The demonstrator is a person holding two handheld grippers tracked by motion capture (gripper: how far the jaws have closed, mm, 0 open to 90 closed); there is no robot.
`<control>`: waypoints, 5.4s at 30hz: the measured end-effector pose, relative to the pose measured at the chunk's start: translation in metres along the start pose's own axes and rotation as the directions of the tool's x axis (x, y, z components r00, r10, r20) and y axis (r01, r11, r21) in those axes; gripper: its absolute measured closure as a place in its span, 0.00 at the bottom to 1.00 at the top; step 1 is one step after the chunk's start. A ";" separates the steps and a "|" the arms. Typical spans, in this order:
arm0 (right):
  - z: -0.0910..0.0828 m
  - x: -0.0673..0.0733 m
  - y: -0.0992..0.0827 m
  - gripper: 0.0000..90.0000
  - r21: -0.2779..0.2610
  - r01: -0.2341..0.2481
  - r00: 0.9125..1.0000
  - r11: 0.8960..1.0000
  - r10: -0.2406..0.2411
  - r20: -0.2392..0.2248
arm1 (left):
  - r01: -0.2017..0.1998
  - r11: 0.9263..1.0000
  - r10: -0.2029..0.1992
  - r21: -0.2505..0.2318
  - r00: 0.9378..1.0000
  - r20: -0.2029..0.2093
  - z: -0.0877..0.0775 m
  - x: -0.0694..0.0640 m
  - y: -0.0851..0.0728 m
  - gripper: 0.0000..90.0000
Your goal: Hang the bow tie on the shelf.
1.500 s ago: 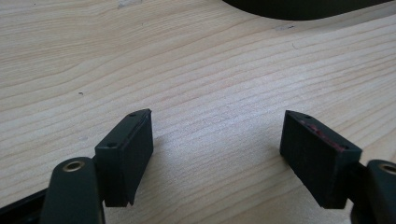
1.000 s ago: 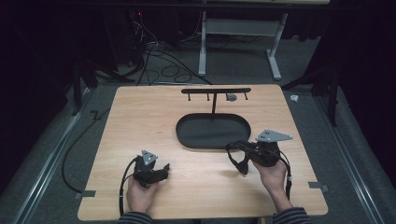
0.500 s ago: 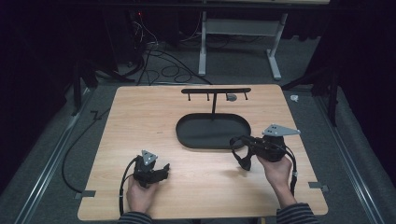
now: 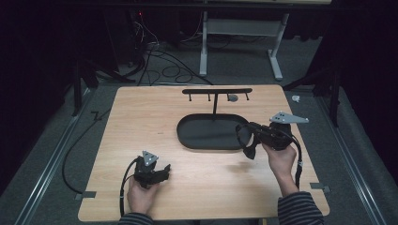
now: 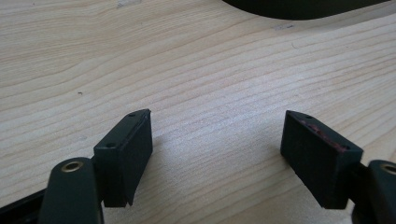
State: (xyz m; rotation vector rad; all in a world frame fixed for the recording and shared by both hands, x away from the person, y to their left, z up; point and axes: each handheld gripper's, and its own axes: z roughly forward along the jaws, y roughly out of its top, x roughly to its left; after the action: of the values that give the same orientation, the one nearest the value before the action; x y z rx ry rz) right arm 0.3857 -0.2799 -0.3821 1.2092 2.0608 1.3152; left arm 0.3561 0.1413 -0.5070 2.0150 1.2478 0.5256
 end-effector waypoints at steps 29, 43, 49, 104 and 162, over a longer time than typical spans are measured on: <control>0.004 -0.022 0.041 0.92 -0.024 -0.018 0.997 1.000 0.020 0.072 | -0.003 1.000 0.003 0.001 1.000 -0.002 0.000 0.000 0.000 0.28; 0.021 -0.032 0.060 0.92 -0.023 -0.028 0.992 0.999 0.030 0.122 | -0.001 1.000 0.001 0.000 1.000 0.000 0.000 0.000 0.000 0.28; 0.028 -0.038 0.067 0.92 -0.019 -0.040 0.987 0.999 0.042 0.153 | -0.001 1.000 0.001 0.000 1.000 0.000 0.000 0.000 0.000 0.28; 0.025 -0.056 0.060 0.75 -0.005 -0.099 0.982 0.995 0.099 0.163 | -0.003 1.000 0.003 -0.001 1.000 0.000 0.000 0.000 0.000 0.27; -0.036 -0.058 0.020 0.64 -0.062 -0.121 0.981 0.991 0.129 0.144 | -0.006 1.000 0.006 -0.002 1.000 0.000 0.000 -0.001 0.000 0.27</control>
State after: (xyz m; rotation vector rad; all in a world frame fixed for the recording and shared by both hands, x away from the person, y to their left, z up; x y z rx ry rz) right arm 0.4004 -0.3434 -0.3535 1.3886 1.8621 1.2857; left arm 0.3556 0.1405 -0.5074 2.0173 1.2409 0.5294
